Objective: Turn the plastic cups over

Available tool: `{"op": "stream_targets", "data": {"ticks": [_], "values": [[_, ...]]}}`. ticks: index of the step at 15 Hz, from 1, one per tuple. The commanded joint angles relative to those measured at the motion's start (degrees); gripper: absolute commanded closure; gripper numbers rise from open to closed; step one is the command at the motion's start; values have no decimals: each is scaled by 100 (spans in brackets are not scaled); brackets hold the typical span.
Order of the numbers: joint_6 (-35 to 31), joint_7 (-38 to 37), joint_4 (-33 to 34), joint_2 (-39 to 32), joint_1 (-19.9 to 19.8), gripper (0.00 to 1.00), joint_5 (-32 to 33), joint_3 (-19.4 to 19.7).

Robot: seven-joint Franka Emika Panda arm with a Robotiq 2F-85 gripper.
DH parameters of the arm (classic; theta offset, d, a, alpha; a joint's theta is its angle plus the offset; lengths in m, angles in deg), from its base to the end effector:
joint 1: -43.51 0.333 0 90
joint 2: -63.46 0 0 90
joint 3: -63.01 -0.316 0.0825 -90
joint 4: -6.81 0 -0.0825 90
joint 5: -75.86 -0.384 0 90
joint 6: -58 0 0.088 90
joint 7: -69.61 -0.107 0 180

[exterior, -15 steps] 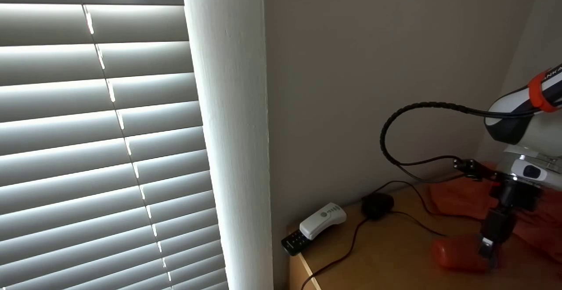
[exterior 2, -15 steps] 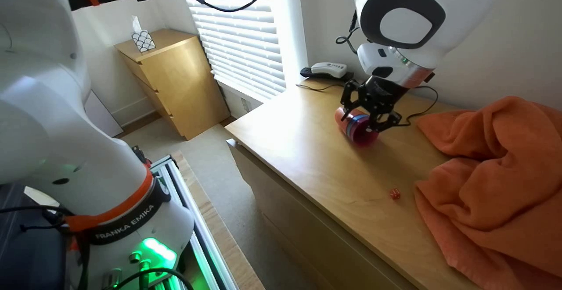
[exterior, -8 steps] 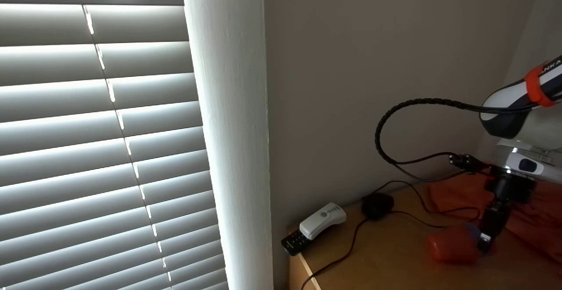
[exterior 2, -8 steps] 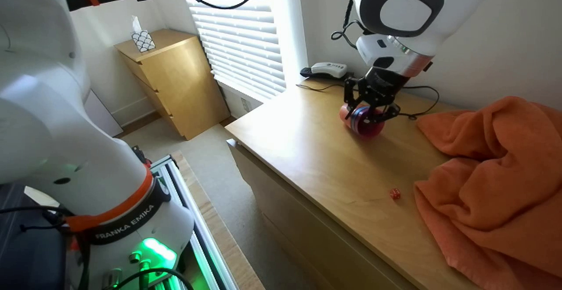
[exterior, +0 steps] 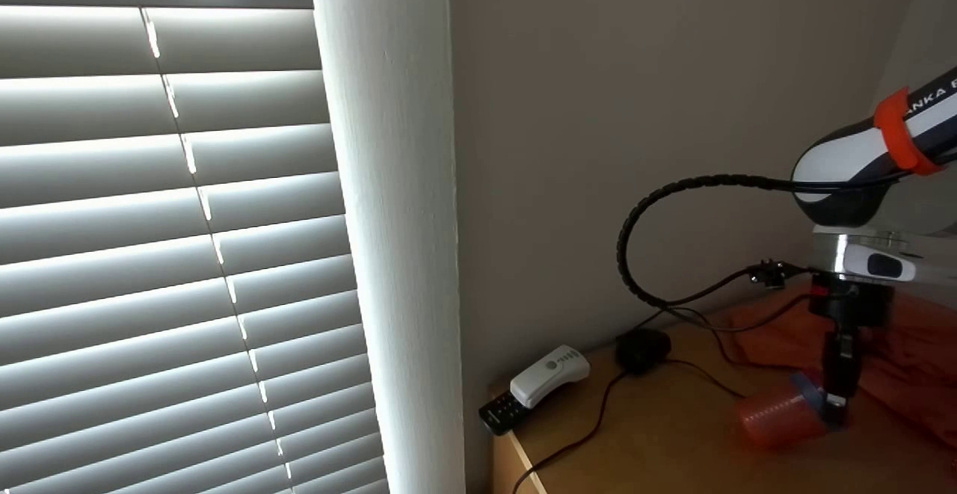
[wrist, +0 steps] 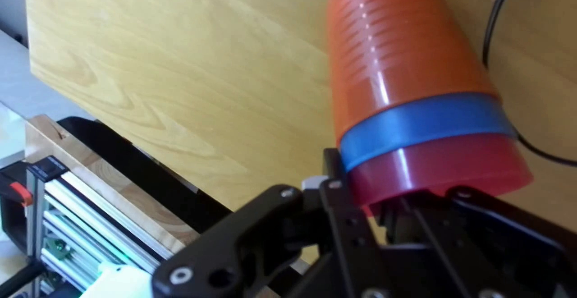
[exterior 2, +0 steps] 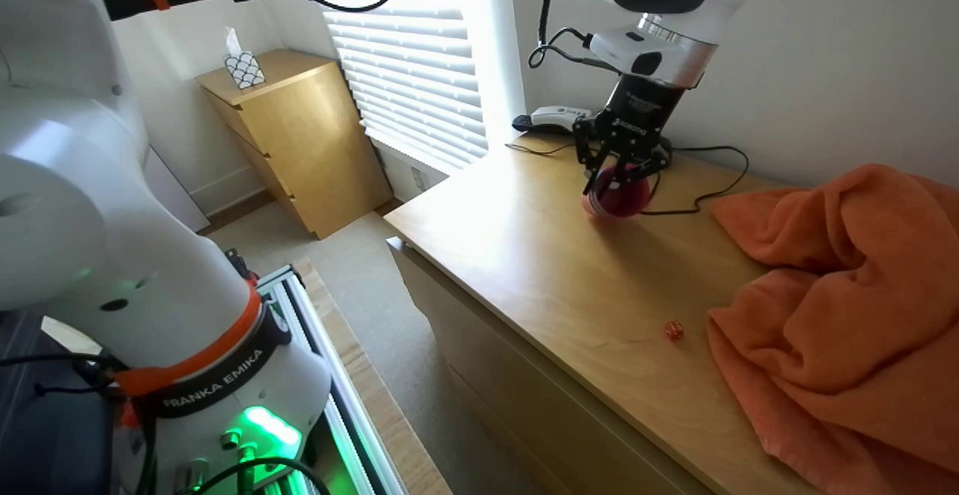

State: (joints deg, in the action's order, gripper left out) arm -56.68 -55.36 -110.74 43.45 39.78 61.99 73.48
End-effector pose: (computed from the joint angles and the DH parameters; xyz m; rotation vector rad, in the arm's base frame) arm 0.5337 -0.1197 0.2446 0.7988 -2.7462 -0.4787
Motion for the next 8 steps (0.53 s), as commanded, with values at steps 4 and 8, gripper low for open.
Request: {"op": "stream_targets", "data": {"ticks": [4,8], "values": [[426,-168,176,77,324,97,1152,-68],[813,-295,323,14,536,99,1847,-142]]}}
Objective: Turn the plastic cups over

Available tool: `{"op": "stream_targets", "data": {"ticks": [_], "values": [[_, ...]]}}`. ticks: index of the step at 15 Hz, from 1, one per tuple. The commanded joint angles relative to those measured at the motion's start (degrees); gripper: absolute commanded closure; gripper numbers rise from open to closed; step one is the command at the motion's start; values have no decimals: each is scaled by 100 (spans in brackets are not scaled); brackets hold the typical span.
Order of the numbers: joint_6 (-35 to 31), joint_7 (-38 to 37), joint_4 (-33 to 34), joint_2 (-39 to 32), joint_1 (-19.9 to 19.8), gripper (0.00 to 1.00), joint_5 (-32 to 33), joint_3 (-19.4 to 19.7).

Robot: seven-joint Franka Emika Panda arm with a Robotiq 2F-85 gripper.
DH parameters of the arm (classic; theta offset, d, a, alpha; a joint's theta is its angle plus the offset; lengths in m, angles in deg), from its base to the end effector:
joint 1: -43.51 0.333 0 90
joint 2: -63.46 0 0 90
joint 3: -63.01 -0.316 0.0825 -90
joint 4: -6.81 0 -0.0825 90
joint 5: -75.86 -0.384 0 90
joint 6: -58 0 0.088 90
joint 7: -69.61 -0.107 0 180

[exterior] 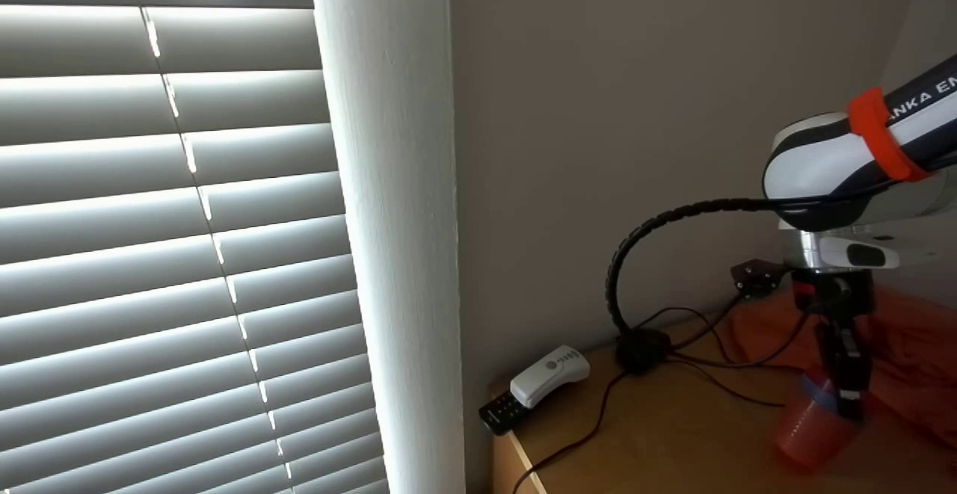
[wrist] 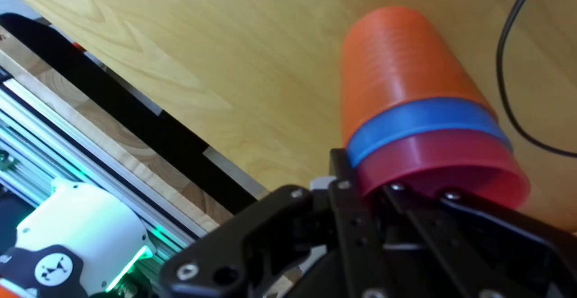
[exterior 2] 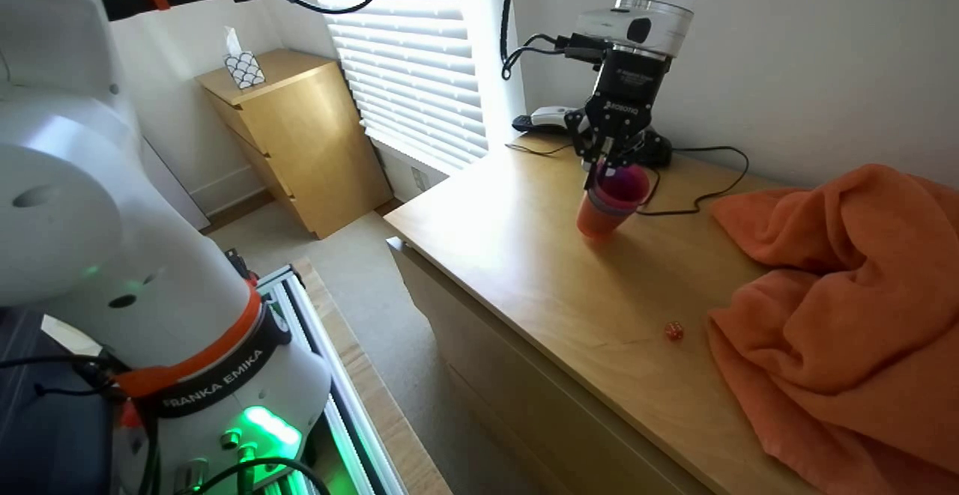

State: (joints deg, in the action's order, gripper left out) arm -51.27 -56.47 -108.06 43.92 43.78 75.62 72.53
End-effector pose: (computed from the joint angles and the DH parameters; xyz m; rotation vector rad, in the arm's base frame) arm 0.5431 -0.0869 0.2617 1.0322 -2.5306 -0.2531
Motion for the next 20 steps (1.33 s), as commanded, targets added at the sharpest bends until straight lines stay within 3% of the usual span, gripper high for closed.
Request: {"op": "stream_targets", "data": {"ticks": [1,2,5,6,7,15,16,20], "values": [[348,-175,78,-46,164,98,614,-69],[340,-180,43,-56,200,94,713,-108],[333,-187,25,-82,268,97,980,-154],[312,-216,3,-70,294,67,1050,-171],[313,-209,7,-72,300,66,1113,-184],[326,112,-74,56,225,6,903,-318],[451,146,-44,42,217,1,825,-333],[918,339,-24,56,193,0,624,-393]]}}
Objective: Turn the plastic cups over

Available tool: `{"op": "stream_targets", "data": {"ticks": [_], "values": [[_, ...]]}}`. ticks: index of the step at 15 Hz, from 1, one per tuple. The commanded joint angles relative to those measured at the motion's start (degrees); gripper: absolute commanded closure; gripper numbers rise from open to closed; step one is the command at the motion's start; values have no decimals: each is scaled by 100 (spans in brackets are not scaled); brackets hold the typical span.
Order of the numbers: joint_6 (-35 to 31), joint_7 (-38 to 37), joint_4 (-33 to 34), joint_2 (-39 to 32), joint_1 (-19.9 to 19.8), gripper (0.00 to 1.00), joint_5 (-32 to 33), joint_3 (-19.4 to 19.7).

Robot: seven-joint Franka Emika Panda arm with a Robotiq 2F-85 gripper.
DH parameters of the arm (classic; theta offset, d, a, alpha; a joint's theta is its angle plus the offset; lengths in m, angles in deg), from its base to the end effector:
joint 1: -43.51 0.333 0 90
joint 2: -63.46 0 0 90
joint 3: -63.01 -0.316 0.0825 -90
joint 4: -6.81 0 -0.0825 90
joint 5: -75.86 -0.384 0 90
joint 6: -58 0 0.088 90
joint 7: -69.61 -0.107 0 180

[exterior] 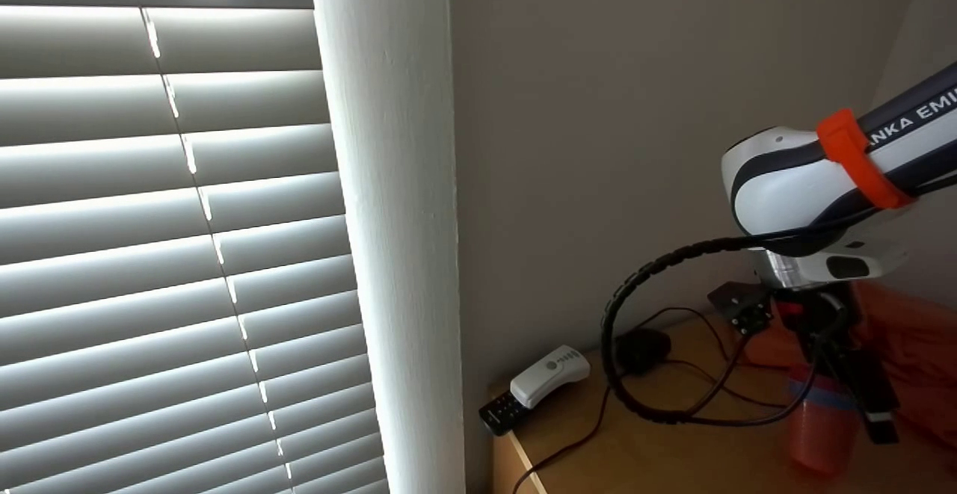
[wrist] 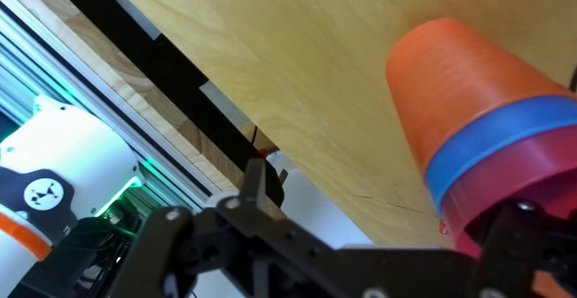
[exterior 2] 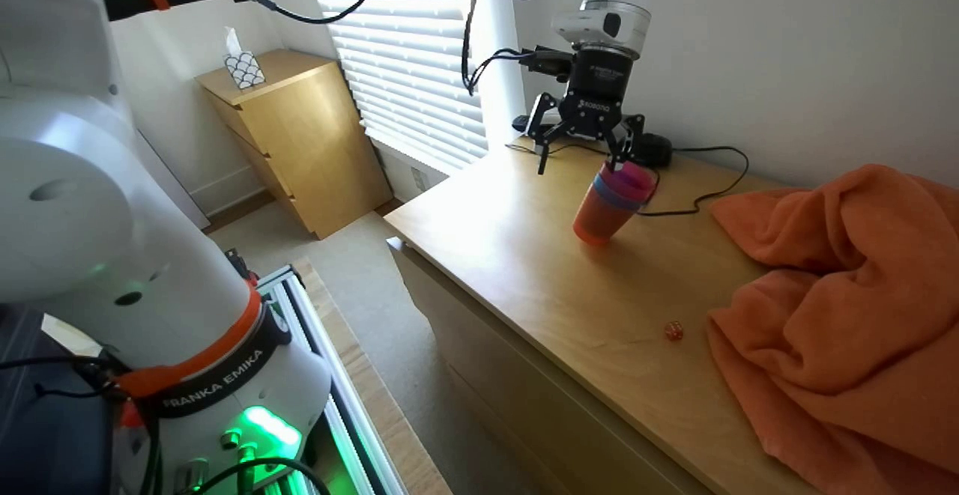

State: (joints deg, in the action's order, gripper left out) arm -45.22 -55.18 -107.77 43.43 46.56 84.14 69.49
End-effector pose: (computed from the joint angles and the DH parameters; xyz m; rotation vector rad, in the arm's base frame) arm 0.5357 -0.0436 0.2558 1.2050 -2.2802 -0.1605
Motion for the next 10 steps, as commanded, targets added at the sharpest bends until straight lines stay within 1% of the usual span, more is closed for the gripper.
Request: {"op": "stream_targets", "data": {"ticks": [1,2,4,10], "values": [[459,219,-53,122,-81,0,-279,-93],[542,351,-91,179,-83,0,-221,-91],[623,262,-58,188,-94,0,-237,-55],[580,317,-85,247,-103,0,-246,-93]]}}
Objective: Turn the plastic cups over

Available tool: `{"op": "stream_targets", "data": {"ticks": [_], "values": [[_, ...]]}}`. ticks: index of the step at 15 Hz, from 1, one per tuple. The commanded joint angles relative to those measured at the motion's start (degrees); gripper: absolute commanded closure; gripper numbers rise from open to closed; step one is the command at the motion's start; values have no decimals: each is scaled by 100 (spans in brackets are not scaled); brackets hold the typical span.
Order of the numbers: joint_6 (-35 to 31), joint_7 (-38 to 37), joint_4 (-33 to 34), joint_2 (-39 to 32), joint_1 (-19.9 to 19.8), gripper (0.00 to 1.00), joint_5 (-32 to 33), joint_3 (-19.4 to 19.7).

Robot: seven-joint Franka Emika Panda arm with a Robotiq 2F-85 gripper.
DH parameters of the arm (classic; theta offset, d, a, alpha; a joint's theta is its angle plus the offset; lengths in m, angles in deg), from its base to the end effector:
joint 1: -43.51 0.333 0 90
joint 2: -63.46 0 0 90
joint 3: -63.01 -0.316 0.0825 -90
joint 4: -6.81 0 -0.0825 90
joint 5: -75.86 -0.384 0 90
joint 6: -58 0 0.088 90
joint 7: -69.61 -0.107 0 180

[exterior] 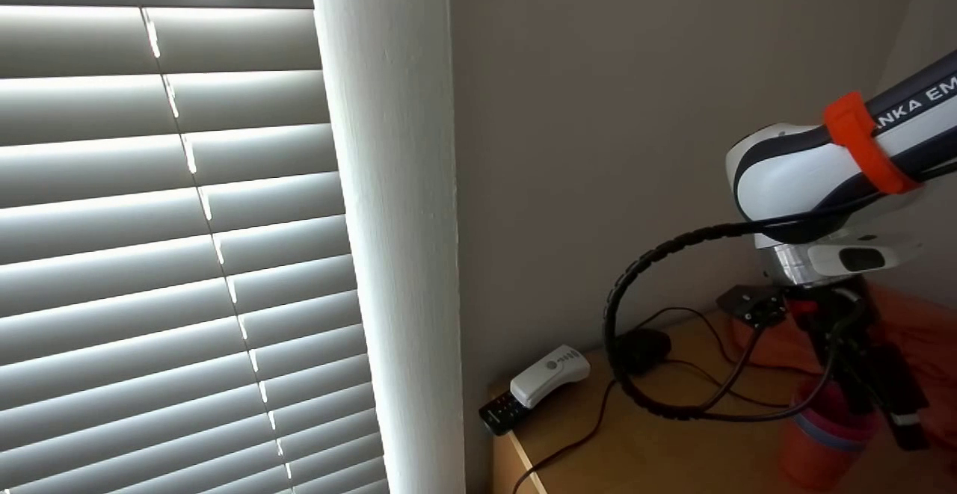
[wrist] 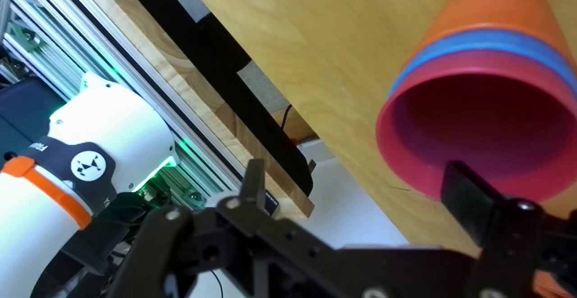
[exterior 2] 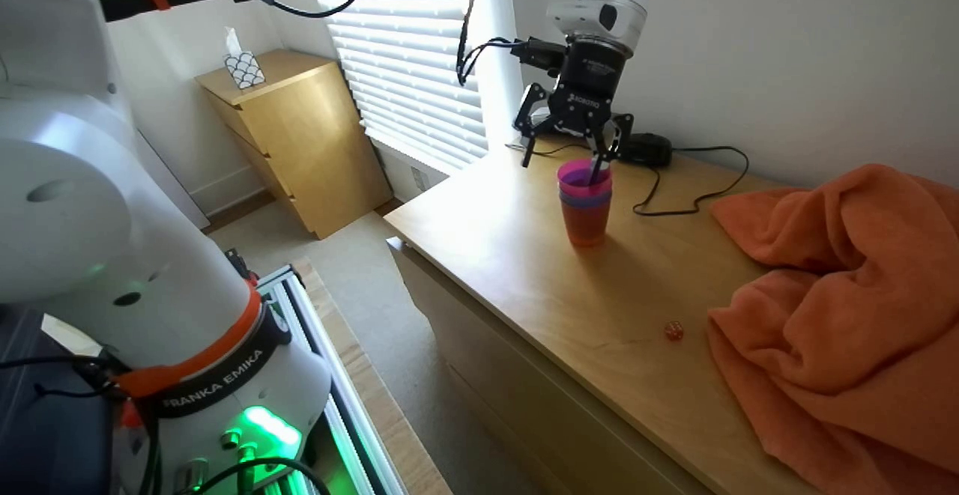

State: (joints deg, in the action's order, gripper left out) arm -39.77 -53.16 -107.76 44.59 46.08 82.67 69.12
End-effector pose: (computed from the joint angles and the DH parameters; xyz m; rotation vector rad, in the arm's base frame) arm 0.5239 -0.0430 0.2648 1.1933 -2.2220 -0.2476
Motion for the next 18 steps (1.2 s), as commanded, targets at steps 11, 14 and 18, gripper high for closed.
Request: {"op": "stream_targets", "data": {"ticks": [11,14,18], "values": [[-1050,1043,-586,1181,-438,0,-332,49],[-1534,1661,-856,1581,-587,0,-189,92],[-1818,2862,-1120,1943,-762,0,-559,91]]}}
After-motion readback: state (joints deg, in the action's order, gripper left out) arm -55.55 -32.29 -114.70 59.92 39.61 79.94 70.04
